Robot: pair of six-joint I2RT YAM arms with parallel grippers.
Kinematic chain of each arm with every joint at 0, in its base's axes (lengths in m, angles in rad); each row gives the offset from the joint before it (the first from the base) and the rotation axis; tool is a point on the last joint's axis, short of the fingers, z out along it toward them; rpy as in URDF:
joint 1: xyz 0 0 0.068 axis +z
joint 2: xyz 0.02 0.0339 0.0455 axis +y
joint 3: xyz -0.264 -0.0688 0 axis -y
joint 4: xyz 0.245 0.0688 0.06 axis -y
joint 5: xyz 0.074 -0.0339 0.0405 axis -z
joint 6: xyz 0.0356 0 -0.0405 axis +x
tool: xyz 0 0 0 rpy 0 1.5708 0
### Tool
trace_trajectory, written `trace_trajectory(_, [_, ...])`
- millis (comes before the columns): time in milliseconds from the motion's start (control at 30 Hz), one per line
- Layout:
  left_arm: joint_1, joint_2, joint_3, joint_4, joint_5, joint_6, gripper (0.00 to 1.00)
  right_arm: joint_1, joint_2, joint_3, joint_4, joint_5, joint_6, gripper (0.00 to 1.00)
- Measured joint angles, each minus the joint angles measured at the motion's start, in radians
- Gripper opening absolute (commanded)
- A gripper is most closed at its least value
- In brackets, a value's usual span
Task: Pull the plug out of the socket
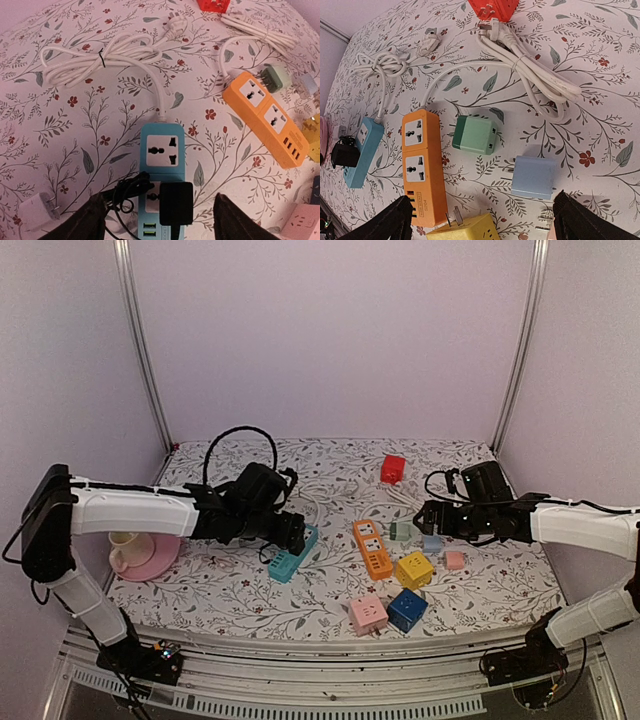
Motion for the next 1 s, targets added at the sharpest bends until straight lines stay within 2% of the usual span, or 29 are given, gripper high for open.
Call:
trace_trajectory(267, [-0.042,0.089,0.065,-0.046,-0.031,0.005,0.55,0.000,0.000,0.000,0.000,0.000,0.000,0.99])
trace_trajectory(800, [-0.050,0.148,0.084,-0.071,-0.056,0.010,0.46,0.000,0.000,0.000,0.000,0.001,0.000,0.99])
trace_trajectory(1000, [-0.050,0.164,0.084,-0.076,-0.051,0.010,0.30,0.000,0.000,0.000,0.000,0.001,0.000,0.99])
